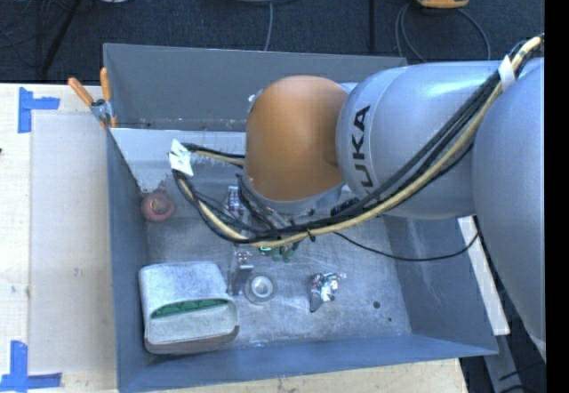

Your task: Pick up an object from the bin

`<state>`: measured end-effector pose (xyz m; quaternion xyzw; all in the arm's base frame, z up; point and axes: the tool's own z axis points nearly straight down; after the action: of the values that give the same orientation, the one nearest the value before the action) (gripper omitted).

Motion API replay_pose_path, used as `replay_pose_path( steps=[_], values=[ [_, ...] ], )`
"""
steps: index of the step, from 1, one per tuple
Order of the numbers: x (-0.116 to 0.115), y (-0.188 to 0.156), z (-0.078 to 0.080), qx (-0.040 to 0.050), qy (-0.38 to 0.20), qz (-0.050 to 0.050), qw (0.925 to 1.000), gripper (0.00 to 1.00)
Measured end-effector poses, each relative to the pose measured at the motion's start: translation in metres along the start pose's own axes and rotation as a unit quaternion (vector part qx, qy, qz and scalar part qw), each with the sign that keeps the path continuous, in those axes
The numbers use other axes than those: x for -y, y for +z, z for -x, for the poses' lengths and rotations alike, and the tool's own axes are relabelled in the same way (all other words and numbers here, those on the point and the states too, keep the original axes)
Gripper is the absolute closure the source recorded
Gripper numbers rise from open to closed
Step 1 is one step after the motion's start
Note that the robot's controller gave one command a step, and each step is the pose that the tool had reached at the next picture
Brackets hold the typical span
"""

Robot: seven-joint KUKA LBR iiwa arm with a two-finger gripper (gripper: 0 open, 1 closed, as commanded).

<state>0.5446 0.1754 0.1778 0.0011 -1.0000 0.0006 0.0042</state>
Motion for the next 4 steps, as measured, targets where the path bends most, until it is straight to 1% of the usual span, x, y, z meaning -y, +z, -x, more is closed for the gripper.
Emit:
replay_pose_path(
  steps=[1, 2, 3, 4],
  values=[
    [0.055, 0.066, 0.046, 0.0017, 0.007, -0.002, 1.0, 0.0],
    [0.044, 0.06, -0.074, 0.0001, 0.01, 0.0, 0.9999, 0.0],
    [-0.013, 0.098, -0.007, 0.0038, -0.078, 0.0, 0.997, 0.0],
    [-0.011, 0.097, -0.007, 0.003, -0.075, 0.0, 0.9972, 1.0]
  ],
)
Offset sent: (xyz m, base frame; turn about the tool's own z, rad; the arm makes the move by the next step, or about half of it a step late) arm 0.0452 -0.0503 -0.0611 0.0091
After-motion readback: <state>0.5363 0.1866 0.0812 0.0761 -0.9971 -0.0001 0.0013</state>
